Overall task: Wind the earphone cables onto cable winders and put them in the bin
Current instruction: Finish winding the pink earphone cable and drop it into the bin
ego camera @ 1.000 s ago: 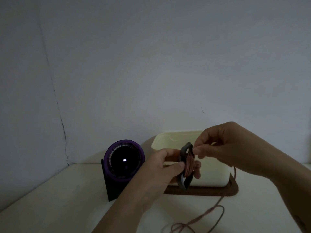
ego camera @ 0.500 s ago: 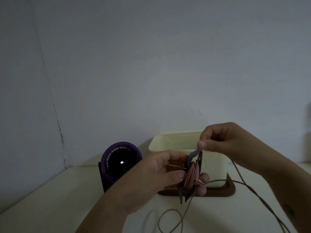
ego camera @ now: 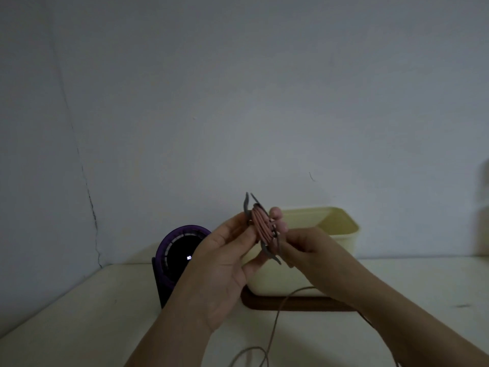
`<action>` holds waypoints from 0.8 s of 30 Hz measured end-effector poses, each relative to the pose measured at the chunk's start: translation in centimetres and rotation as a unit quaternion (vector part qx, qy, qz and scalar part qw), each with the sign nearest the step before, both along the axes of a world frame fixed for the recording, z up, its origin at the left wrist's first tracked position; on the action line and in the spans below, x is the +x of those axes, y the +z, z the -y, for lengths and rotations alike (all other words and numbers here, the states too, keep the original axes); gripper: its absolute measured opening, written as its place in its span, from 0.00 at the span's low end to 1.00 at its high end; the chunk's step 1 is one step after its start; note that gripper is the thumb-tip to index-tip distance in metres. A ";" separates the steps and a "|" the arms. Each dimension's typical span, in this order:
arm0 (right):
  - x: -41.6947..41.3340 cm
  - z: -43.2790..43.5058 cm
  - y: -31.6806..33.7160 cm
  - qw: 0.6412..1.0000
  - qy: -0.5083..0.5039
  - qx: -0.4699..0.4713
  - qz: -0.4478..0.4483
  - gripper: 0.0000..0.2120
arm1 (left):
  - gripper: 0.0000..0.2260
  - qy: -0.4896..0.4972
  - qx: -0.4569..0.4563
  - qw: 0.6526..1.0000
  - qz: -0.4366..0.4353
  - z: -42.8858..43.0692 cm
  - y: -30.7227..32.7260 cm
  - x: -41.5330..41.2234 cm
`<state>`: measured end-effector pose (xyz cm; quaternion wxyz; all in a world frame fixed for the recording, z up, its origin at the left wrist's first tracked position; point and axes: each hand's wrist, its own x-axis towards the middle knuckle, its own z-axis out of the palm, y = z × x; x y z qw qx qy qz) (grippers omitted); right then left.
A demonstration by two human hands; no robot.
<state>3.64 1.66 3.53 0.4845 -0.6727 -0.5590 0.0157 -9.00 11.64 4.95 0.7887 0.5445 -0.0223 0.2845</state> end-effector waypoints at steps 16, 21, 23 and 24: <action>-1.7 2.7 2.9 0.955 -0.109 -0.061 0.271 0.12 | 0.10 0.099 0.066 0.987 -0.108 -0.9 -0.9 0.2; -1.2 3.9 4.0 0.943 -0.142 -0.035 0.298 0.04 | 0.10 0.066 0.184 0.967 -0.160 -0.6 -0.9 0.0; -0.8 4.1 4.1 0.943 -0.134 -0.028 0.303 0.03 | 0.10 0.059 0.205 0.963 -0.166 -0.7 -0.8 -0.3; -0.7 4.1 4.1 0.944 -0.123 -0.024 0.306 0.02 | 0.10 0.055 0.211 0.962 -0.165 -0.8 -0.7 -0.4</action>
